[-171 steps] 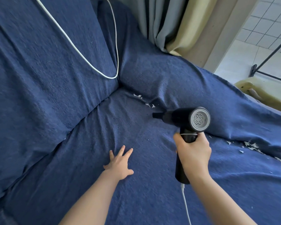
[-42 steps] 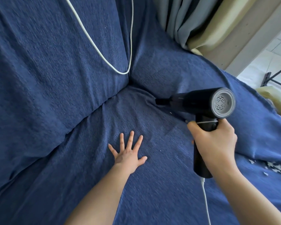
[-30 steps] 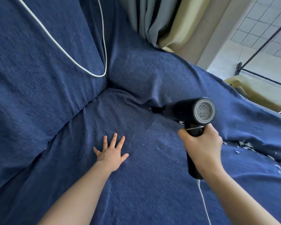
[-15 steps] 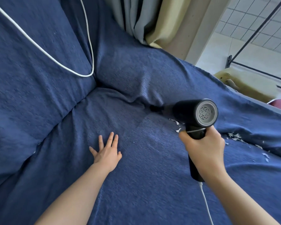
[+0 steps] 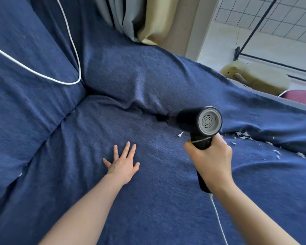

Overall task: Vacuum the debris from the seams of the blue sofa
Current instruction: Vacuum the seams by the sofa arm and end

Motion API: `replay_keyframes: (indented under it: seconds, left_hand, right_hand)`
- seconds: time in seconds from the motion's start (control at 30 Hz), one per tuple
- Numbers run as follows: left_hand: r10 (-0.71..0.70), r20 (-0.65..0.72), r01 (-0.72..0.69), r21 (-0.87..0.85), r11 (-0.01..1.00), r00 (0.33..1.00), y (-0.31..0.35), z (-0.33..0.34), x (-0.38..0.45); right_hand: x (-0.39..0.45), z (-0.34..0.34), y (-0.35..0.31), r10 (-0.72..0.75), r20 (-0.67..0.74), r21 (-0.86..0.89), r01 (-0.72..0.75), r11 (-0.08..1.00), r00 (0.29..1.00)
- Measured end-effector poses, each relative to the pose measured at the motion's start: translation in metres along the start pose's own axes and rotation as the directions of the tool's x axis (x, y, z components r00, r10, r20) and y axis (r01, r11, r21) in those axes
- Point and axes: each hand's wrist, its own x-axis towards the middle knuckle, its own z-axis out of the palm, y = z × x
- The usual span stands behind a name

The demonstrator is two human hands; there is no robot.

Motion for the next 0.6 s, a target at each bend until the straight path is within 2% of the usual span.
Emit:
replay_keyframes:
  seconds: [0.27, 0.43, 0.6]
  left_hand:
    - [-0.024, -0.068, 0.023, -0.015, 1.000, 0.997, 0.030, 0.013, -0.007]
    - [0.004, -0.059, -0.004, -0.006, 1.000, 0.998, 0.065, 0.026, -0.016]
    - [0.025, -0.036, -0.024, 0.043, 0.999, 0.999, 0.084, 0.034, -0.023]
  right_hand:
    - [-0.016, -0.061, 0.023, 0.068, -0.033, -0.002, -0.068, 0.998, 0.997]
    - [-0.025, -0.076, 0.037, 0.101, 0.009, -0.002, -0.101, 0.995, 0.995]
    - [-0.030, -0.092, 0.051, 0.105, -0.015, 0.003, -0.104, 0.995, 0.994]
